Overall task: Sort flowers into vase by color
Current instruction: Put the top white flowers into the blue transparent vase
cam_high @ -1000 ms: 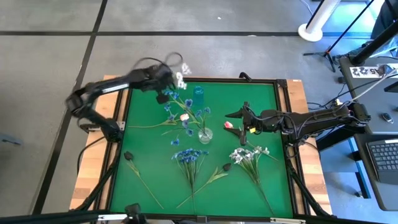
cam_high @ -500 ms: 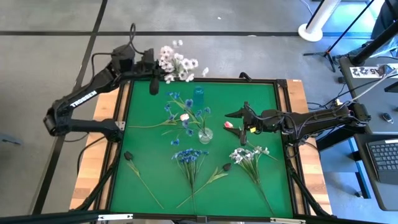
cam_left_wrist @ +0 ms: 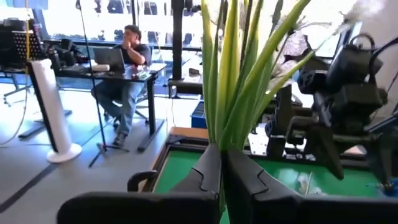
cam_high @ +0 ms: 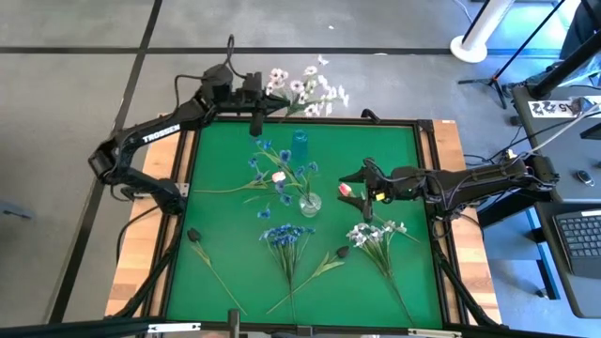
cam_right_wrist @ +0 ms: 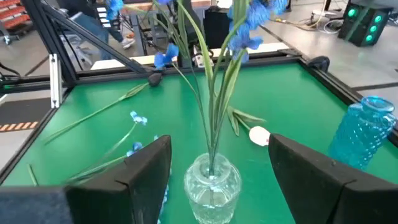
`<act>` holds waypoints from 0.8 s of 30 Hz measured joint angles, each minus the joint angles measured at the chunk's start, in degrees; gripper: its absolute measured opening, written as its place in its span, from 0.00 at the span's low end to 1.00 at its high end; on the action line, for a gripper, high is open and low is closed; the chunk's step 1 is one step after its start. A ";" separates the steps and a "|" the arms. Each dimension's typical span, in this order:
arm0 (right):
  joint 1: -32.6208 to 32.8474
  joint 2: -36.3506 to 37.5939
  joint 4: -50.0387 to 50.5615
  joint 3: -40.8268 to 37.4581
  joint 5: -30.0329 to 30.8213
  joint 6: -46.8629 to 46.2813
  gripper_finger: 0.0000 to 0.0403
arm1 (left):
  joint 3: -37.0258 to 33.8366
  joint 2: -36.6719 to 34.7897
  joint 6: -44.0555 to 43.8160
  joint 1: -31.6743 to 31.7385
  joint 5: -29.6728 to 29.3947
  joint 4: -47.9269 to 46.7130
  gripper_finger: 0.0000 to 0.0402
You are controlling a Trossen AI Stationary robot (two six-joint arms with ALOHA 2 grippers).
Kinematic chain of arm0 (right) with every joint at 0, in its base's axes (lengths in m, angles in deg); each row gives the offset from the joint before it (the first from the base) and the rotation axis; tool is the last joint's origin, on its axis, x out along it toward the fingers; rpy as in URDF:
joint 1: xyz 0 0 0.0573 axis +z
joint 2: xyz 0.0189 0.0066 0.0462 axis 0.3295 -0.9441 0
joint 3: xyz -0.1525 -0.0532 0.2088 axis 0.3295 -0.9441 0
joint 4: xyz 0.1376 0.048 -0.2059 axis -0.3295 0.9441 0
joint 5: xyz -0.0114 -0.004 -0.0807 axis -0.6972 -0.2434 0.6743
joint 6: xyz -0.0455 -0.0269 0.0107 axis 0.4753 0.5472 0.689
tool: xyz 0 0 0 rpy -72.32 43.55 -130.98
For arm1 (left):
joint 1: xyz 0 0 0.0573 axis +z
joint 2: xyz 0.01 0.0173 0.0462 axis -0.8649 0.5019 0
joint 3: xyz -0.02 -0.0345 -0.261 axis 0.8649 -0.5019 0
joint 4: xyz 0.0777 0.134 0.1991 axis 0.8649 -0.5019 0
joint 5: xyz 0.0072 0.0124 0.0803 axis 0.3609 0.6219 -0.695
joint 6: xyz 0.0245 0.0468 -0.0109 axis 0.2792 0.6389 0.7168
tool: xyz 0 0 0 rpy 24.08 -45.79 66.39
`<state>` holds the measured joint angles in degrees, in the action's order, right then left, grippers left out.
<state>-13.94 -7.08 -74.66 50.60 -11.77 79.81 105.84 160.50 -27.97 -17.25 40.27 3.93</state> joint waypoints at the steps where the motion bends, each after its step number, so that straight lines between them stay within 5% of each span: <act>1: 0.00 -0.56 -0.38 0.00 0.02 -0.22 0.67 | 0.00 0.20 -0.26 0.60 0.85 0.60 0.00; 7: -0.02 -4.20 -1.69 0.00 0.60 -1.59 0.67 | -6.82 0.29 -4.17 3.01 3.41 13.40 0.00; 15: -0.02 -7.00 -5.72 0.00 0.62 -2.28 0.67 | -25.31 0.35 -18.76 6.40 2.79 54.68 0.00; 24: -0.09 -6.94 -10.29 0.02 1.61 1.64 0.67 | -28.48 3.09 -15.65 3.23 -0.58 59.02 0.00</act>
<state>-14.03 -14.01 -84.95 50.62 -10.16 81.45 77.36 163.59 -43.61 -14.02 39.69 62.95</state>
